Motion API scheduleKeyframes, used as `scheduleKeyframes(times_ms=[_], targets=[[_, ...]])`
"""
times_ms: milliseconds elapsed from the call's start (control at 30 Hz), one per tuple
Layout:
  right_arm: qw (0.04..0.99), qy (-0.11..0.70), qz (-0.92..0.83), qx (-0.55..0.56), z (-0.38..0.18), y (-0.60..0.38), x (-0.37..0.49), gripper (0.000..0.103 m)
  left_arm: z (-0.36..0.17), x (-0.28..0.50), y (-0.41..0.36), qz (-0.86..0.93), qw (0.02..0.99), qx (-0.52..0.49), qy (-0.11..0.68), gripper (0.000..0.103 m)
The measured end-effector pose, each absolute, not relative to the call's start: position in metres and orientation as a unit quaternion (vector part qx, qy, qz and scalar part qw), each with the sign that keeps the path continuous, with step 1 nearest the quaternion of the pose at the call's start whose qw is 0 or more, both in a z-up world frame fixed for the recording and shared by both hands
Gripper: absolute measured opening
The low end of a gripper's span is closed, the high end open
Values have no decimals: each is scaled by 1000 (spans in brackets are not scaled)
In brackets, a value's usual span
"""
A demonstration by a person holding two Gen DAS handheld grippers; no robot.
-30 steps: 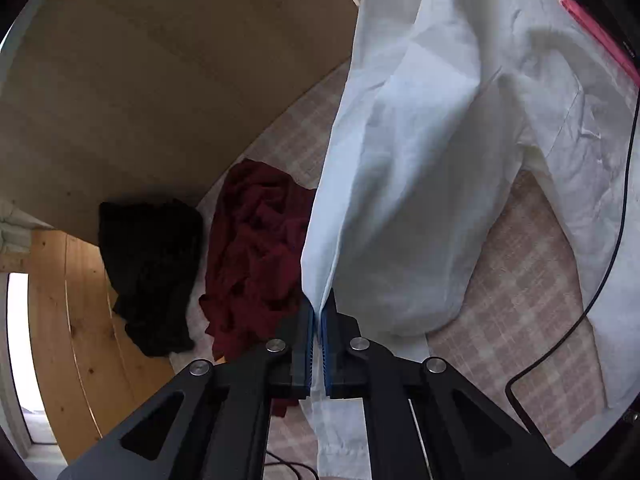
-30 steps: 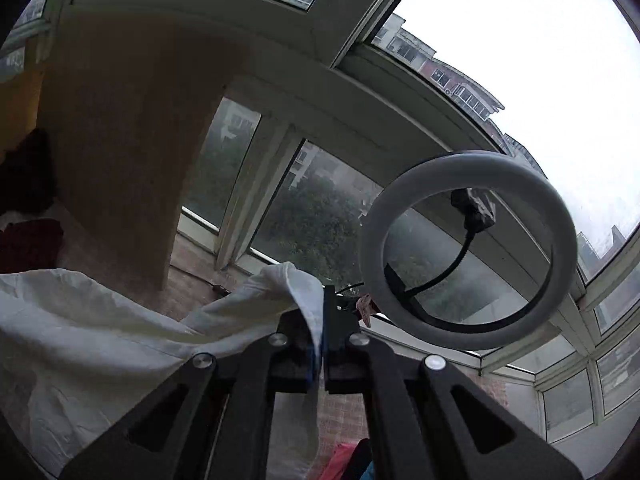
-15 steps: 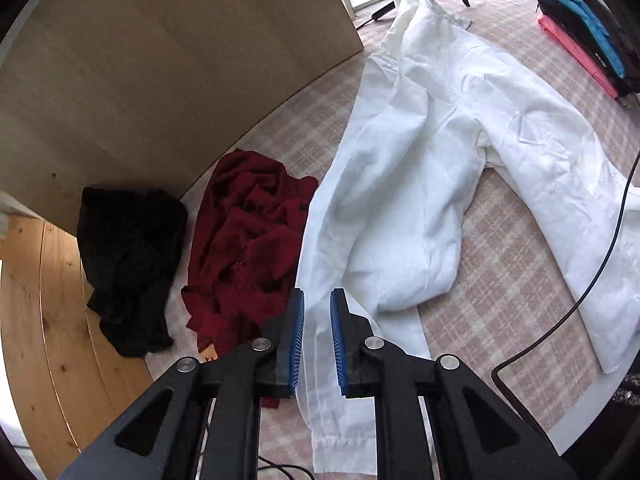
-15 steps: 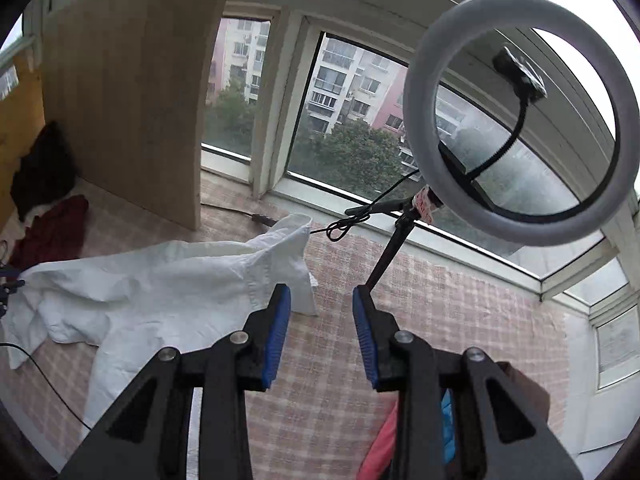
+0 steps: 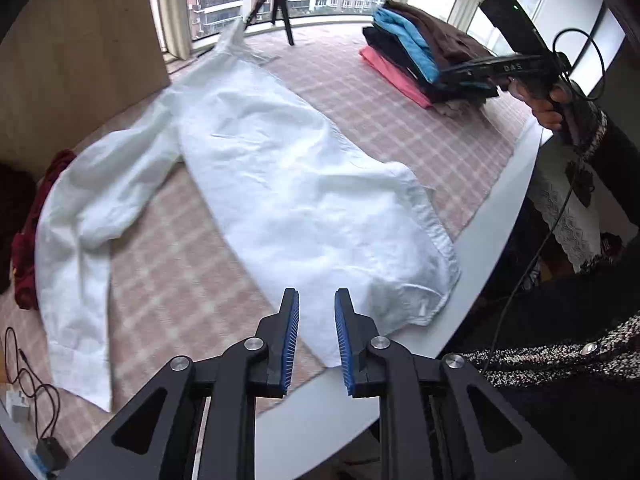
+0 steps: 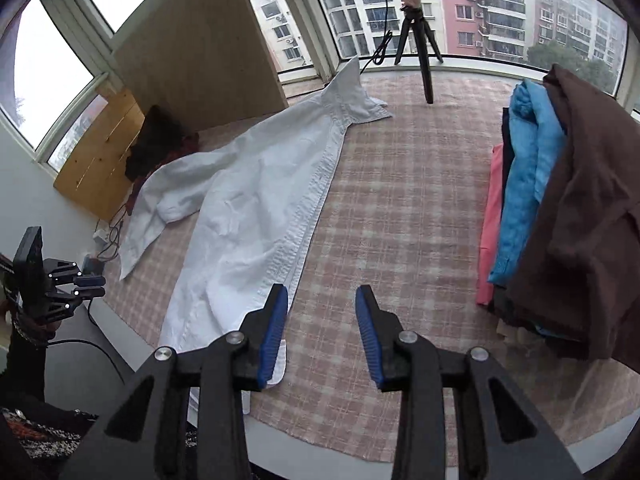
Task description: Fold clothes
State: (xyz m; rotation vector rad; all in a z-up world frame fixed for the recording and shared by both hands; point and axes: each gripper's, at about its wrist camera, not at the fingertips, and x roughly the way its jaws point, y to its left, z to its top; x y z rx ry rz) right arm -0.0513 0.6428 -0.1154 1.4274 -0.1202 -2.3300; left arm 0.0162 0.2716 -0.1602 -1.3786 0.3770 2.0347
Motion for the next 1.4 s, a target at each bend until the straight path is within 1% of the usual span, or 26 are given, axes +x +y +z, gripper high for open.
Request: scheduleKeyframes(times_ms=[67,133,233,267,300,467,533,567,600,633,667,767,800,867,933,967,1000,1033,1067,1100,1133,1200,1267,1300,1333,1400], targets=[[246,15,-821,516,-140,625,-44,35,-177,31,304,762,326,-543,135,19],[303,50,-790,531,-165,607,-36,35,-185,42,321,765,309,-553,121,20],[389,111,-754,517,-188,581,-19,37,-194,37,309,774,253,-576,67,19],[405,127,-751,505,-192,575,-14,43,-197,34,300,777,234,-582,52,19],[421,140,-748,494,-195,570,-11,46,-200,33,291,778,219,-588,45,18],[472,220,-722,457,-215,543,3,46,-223,22,259,767,184,-615,18,17],[475,228,-715,460,-226,537,5,46,-231,18,257,762,186,-621,18,17],[475,223,-712,467,-230,534,5,42,-235,16,255,759,187,-623,18,17],[474,213,-709,477,-233,533,4,34,-236,14,256,758,195,-622,16,17],[473,204,-705,487,-237,531,4,10,-236,13,256,757,202,-621,15,17],[474,187,-700,500,-237,530,3,5,-233,13,257,758,207,-619,24,17],[483,90,-691,529,-219,533,-1,4,-208,13,256,768,218,-599,54,17],[485,28,-688,540,-208,538,-5,3,-198,14,256,773,222,-591,64,17],[489,-158,-661,547,-186,563,-16,2,-183,15,253,781,232,-575,80,18],[466,-313,-631,535,-180,596,-18,2,-169,17,250,787,242,-559,95,23],[438,-334,-638,538,-180,607,-17,3,-162,17,248,790,247,-551,102,23],[396,-298,-669,553,-184,613,-14,4,-154,18,247,793,252,-543,109,23],[347,-244,-707,566,-189,617,-9,12,-160,15,245,789,251,-550,111,23],[301,-185,-740,572,-194,618,-5,13,-168,12,246,785,248,-557,115,23],[279,-154,-753,575,-199,619,0,13,-175,9,247,780,245,-563,119,23],[268,-140,-758,578,-205,620,4,13,-185,8,244,776,242,-571,116,23],[258,-124,-763,580,-213,619,12,19,-202,5,239,767,236,-588,102,23],[256,-109,-769,575,-218,612,16,32,-216,3,233,759,231,-603,81,23],[256,-97,-771,575,-222,606,17,33,-220,2,232,756,236,-606,65,27],[254,-82,-773,576,-226,597,18,33,-224,1,231,754,241,-609,50,33],[250,-56,-776,577,-234,581,18,33,-231,-1,234,746,259,-613,22,39]])
